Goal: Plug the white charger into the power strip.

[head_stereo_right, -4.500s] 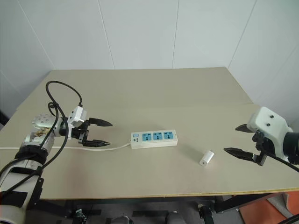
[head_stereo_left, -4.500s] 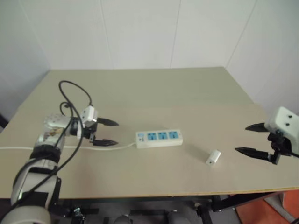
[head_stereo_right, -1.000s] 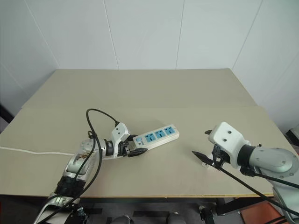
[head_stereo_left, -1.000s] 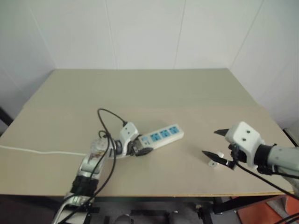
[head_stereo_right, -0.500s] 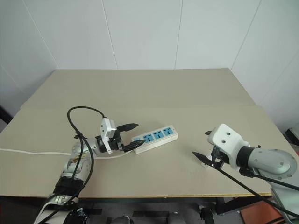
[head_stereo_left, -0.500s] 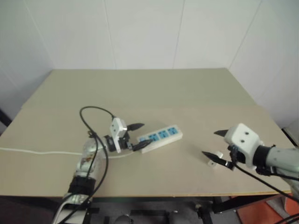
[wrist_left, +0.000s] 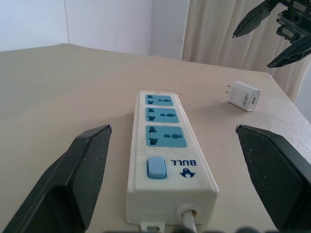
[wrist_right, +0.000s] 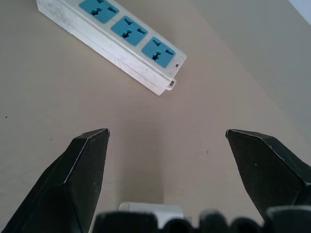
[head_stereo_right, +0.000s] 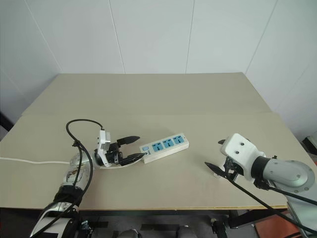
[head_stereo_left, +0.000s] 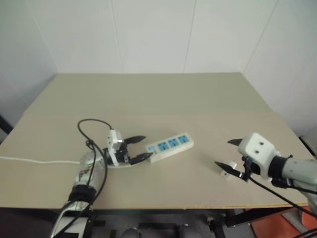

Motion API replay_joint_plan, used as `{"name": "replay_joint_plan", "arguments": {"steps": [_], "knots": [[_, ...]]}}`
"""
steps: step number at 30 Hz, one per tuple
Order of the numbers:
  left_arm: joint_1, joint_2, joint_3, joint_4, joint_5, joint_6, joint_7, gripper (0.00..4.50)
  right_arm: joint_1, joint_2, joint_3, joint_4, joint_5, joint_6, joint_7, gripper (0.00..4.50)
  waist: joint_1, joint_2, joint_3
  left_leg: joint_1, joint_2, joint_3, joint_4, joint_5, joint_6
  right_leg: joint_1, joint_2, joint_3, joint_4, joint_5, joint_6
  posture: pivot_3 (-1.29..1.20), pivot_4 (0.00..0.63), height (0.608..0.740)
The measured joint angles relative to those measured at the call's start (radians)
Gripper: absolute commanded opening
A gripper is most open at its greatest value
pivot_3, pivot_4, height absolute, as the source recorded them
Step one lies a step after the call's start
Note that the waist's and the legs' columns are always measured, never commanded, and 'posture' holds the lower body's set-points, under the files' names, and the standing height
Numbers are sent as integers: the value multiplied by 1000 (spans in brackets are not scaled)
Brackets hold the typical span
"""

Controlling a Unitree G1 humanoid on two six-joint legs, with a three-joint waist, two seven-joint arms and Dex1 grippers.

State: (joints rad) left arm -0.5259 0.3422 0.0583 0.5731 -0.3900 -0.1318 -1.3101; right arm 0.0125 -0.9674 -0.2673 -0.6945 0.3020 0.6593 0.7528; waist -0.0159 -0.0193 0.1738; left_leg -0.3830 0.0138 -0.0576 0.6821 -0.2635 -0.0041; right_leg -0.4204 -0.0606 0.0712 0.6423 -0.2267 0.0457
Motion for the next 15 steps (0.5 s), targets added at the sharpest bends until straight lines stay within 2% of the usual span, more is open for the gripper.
{"name": "replay_joint_plan", "arguments": {"steps": [15], "knots": [[-65, -50, -21, 208, 92, -169, 26, 4486, 20, 7, -2, -19, -7, 0, -9, 4500, 0, 0, 0, 0, 0, 0, 0, 0, 0, 0, 0, 0, 0, 0, 0, 0, 150, 740]]}}
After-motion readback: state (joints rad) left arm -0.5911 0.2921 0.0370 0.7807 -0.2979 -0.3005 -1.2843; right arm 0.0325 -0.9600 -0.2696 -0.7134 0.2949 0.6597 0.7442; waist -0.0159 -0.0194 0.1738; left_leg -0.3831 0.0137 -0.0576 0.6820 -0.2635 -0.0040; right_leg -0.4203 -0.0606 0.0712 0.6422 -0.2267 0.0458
